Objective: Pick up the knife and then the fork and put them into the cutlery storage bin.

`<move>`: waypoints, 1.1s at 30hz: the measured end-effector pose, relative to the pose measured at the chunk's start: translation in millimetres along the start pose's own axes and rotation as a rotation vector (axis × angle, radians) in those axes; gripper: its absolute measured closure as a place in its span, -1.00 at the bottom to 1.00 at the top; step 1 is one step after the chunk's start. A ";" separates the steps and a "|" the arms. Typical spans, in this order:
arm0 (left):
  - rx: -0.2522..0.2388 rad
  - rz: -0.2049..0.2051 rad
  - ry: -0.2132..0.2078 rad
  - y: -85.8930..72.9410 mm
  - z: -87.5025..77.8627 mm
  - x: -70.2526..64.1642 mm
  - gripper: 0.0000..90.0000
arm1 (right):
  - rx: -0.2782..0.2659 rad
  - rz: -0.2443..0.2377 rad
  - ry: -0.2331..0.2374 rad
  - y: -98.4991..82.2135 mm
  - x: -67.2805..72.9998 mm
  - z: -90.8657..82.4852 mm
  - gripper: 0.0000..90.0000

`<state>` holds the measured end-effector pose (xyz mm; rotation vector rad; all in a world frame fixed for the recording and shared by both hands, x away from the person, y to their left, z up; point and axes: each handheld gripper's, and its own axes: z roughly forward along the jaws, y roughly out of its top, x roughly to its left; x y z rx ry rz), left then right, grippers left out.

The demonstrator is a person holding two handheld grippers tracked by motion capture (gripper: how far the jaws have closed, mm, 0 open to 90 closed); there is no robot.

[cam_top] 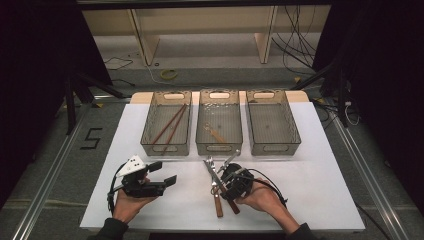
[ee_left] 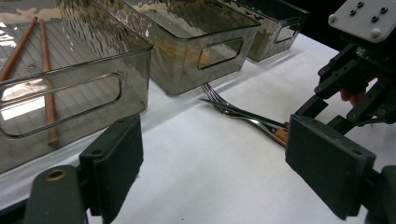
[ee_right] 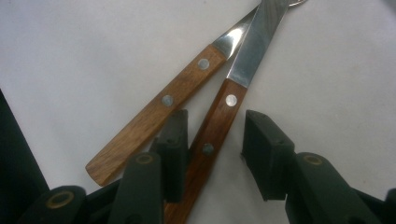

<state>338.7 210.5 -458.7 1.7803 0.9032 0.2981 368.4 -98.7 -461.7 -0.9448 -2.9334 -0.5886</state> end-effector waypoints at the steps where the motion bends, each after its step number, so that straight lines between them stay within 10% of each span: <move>1: 0.000 0.000 0.000 0.0 0.0 0.0 -0.58 | 0.004 -0.003 0.001 0.2 0.4 1.2 0.38; 33: 0.004 0.007 -0.005 -0.1 0.3 -0.1 -0.58 | -0.036 -0.010 -0.031 -1.0 -6.3 0.3 0.72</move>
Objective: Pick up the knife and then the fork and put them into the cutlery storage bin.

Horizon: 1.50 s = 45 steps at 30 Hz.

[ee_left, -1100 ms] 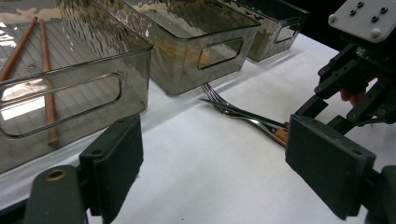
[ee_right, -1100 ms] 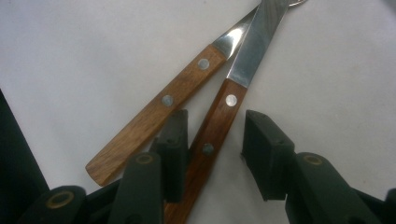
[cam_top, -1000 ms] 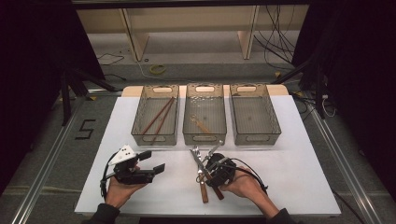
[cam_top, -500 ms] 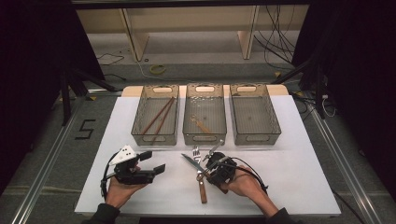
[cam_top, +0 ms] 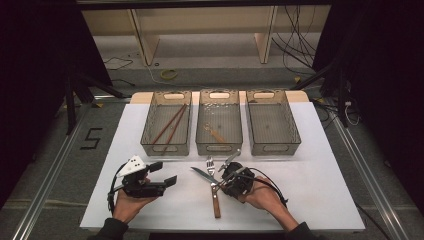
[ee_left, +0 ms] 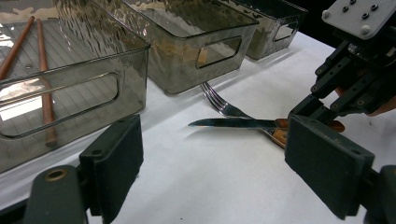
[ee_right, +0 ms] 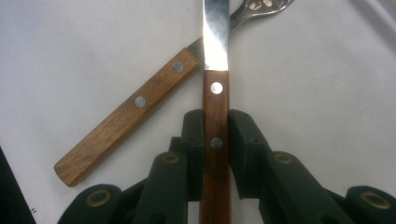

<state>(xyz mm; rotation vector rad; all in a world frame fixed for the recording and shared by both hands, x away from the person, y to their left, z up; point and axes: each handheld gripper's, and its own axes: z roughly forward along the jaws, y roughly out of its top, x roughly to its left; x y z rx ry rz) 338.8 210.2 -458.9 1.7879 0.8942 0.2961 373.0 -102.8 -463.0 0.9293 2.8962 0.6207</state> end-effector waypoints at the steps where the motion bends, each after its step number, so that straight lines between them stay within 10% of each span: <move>1: 0.000 0.000 0.000 0.0 0.0 0.1 -0.58 | -0.006 0.003 0.002 -0.1 -0.6 -1.0 0.72; 20: 0.000 -0.003 0.001 -0.1 -0.3 0.3 -0.58 | -0.185 0.076 0.074 -6.7 -27.7 -41.3 0.72; 45: -0.004 -0.008 0.006 -0.1 -0.1 1.5 -0.58 | -0.408 0.236 -0.048 -21.9 -94.3 -113.2 0.72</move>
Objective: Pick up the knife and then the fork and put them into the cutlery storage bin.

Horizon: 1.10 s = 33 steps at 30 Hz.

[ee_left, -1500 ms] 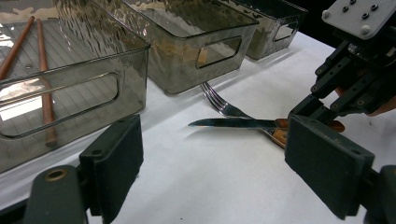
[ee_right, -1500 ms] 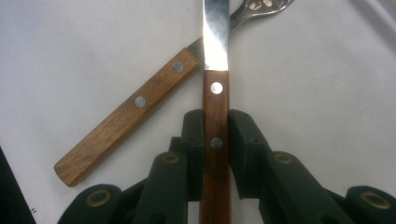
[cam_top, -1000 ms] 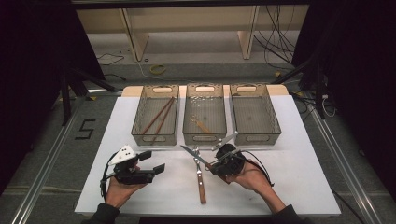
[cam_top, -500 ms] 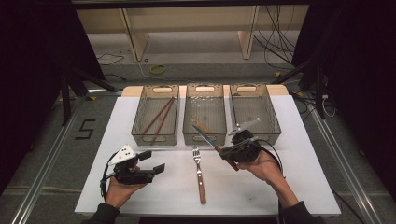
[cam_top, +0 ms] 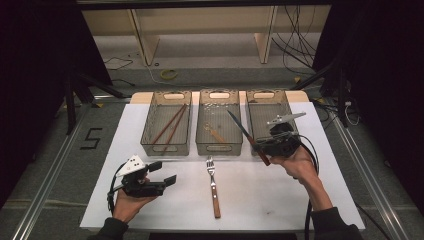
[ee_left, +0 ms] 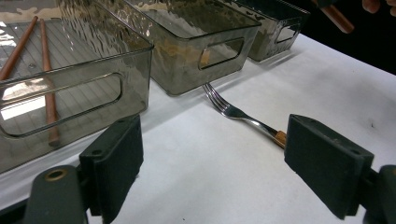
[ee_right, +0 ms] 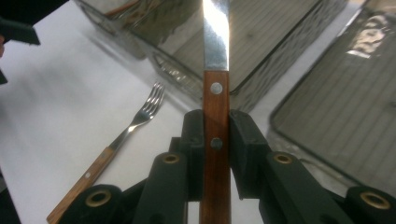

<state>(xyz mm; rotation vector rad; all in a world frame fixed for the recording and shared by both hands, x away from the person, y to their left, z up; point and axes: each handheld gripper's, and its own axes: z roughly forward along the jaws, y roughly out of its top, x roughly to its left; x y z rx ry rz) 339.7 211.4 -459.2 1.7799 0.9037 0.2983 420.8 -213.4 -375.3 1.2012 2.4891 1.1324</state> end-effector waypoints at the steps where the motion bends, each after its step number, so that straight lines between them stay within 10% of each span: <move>1: 0.000 0.000 0.000 0.0 0.0 0.0 -0.58 | -0.006 0.004 -0.007 1.1 -2.2 -1.3 0.72; 33: -0.007 -0.003 -0.002 0.2 0.2 -0.2 -0.58 | -0.025 0.099 -0.136 34.4 -54.7 -12.5 0.72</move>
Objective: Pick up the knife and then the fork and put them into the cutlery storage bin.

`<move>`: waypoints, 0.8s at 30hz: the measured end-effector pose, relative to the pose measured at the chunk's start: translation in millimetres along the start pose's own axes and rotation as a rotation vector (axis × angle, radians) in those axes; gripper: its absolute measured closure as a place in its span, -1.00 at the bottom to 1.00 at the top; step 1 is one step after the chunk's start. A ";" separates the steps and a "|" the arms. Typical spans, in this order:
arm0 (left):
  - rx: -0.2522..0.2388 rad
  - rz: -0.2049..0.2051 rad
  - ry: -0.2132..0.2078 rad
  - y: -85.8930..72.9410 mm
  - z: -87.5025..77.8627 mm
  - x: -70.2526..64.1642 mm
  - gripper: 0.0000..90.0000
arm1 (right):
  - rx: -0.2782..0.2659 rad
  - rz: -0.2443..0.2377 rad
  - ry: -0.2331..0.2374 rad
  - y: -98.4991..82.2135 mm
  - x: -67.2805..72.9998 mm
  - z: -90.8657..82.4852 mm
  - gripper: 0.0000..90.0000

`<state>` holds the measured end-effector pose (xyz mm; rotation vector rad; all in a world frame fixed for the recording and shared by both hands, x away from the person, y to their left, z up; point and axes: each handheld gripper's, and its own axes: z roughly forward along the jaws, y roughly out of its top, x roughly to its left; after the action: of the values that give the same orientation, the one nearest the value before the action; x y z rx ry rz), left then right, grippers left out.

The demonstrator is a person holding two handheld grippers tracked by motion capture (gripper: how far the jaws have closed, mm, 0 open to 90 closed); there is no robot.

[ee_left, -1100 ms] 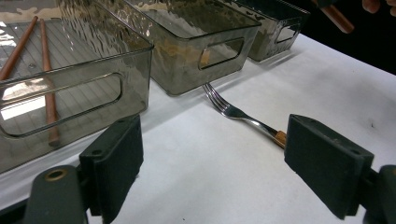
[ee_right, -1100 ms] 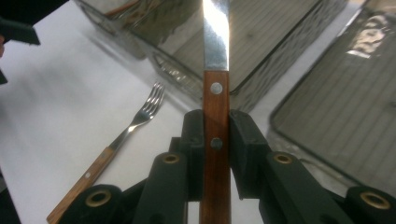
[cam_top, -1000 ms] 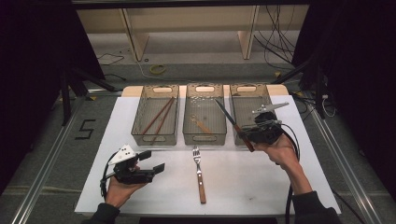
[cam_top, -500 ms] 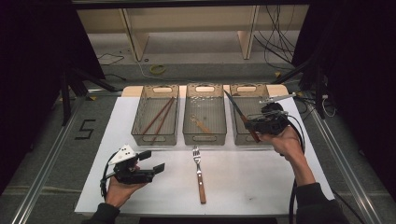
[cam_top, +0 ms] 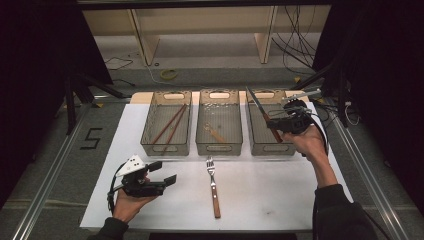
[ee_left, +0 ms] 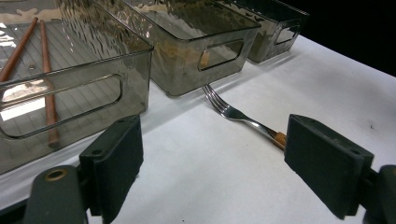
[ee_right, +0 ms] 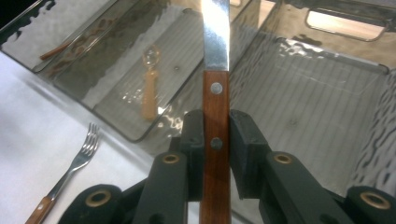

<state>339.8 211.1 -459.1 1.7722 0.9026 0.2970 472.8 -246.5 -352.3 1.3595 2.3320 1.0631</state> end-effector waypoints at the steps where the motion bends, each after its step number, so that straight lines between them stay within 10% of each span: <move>1: -0.001 -0.001 -0.001 0.0 0.0 0.0 -0.58 | 0.001 0.005 -0.003 1.0 -1.3 0.4 0.72; 24: -0.045 -0.003 0.000 1.0 -3.3 0.6 -0.58 | 0.052 0.087 -0.069 9.6 -23.7 27.2 0.72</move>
<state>338.7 213.7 -457.0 1.7292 0.8922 0.3129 506.3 -250.6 -368.4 1.5043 2.2851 0.9686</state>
